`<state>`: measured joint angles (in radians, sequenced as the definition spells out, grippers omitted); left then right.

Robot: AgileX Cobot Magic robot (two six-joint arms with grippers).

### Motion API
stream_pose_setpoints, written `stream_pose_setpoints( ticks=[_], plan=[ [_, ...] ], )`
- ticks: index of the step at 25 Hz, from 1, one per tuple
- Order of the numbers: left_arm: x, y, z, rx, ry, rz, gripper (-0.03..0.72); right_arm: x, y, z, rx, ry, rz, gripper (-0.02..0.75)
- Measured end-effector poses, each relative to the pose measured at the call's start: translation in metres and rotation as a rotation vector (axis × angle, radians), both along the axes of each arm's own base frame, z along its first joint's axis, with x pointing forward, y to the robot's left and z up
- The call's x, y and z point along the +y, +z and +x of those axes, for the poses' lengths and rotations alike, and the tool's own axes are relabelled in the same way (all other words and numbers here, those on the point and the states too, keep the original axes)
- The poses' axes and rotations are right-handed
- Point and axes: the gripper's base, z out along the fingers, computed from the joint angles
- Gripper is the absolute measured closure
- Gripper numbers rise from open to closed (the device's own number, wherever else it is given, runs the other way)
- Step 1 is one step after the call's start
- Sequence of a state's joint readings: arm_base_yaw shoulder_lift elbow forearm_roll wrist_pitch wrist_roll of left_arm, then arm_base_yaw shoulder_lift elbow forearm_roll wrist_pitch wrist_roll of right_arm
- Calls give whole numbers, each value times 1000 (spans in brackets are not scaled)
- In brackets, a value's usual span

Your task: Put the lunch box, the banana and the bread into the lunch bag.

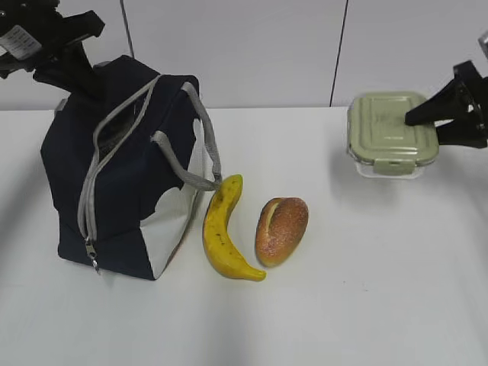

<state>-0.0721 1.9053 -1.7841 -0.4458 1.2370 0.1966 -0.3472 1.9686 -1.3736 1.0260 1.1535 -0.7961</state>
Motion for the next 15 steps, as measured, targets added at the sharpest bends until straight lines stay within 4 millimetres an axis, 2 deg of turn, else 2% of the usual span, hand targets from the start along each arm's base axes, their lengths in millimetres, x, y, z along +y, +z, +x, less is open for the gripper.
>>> stream_pose_setpoints(
  ticks=[3,8,11,15],
  plan=[
    [-3,2,0,3,1,-40,691,15,33,-6,-42,-16,17,365],
    [-8,4,0,8,5,-100,691,64,82,-14,-83,28,89,365],
    [-8,4,0,10,8,-110,691,98,102,-16,-82,79,138,365],
    [-8,5,0,11,10,-111,691,143,118,-20,-76,175,163,365]
  ],
)
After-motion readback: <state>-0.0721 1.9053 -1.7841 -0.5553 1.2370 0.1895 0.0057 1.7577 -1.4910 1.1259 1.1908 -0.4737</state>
